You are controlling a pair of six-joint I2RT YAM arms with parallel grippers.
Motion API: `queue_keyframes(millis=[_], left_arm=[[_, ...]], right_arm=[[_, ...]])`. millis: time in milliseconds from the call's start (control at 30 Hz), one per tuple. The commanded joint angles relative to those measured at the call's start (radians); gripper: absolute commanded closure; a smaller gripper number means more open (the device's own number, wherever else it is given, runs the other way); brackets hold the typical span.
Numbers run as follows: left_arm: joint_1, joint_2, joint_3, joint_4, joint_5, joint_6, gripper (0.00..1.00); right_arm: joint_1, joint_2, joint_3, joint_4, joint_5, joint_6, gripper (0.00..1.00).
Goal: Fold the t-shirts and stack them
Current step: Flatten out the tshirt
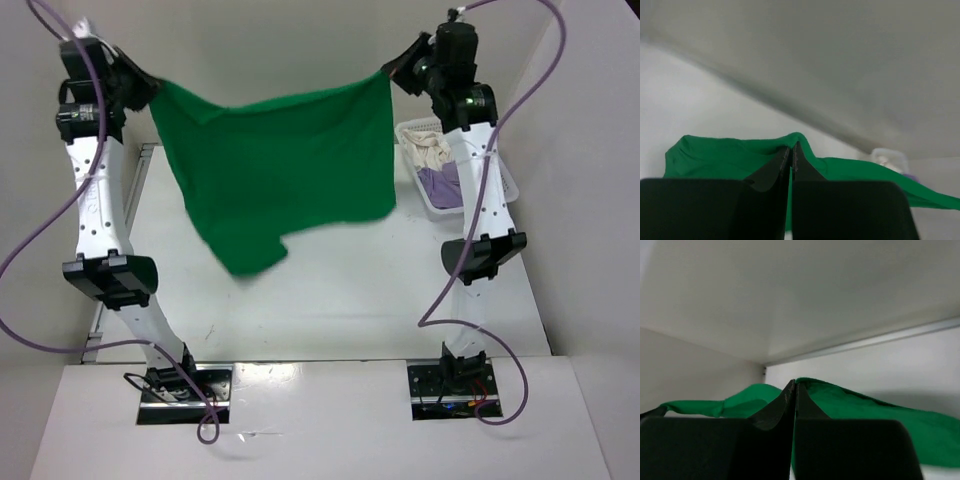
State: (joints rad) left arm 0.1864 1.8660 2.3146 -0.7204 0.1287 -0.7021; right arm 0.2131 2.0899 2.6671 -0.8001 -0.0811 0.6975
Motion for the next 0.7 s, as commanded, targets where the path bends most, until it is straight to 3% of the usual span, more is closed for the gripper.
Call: queue_keyframes(millis=[0, 167, 267, 400, 467, 667], left_arm=[[0.030, -0.084, 0.150, 0.186, 0.126, -0.083, 0.97], [0.059, -0.102, 0.200, 0.220, 0.158, -0.109, 0.97], [0.059, -0.136, 0.126, 0.220, 0.158, -0.085, 0.97], [0.059, -0.275, -0.174, 0.265, 0.111, -0.021, 0.97], [0.059, -0.330, -0.306, 0.283, 0.100, 0.013, 0.97], [0.059, -0.534, -0.867, 0.349, 0.089, 0.023, 0.97]], right_arm=[[-0.024, -0.120, 0.086, 0.127, -0.032, 0.031, 1.00], [-0.070, -0.171, 0.054, 0.136, -0.083, 0.045, 1.00], [-0.080, -0.182, -0.024, 0.136, -0.086, 0.036, 1.00], [-0.080, -0.250, -0.319, 0.195, -0.141, -0.007, 1.00], [-0.080, -0.310, -0.551, 0.239, -0.131, -0.047, 1.00], [-0.080, -0.418, -1.038, 0.335, -0.077, -0.070, 1.00]])
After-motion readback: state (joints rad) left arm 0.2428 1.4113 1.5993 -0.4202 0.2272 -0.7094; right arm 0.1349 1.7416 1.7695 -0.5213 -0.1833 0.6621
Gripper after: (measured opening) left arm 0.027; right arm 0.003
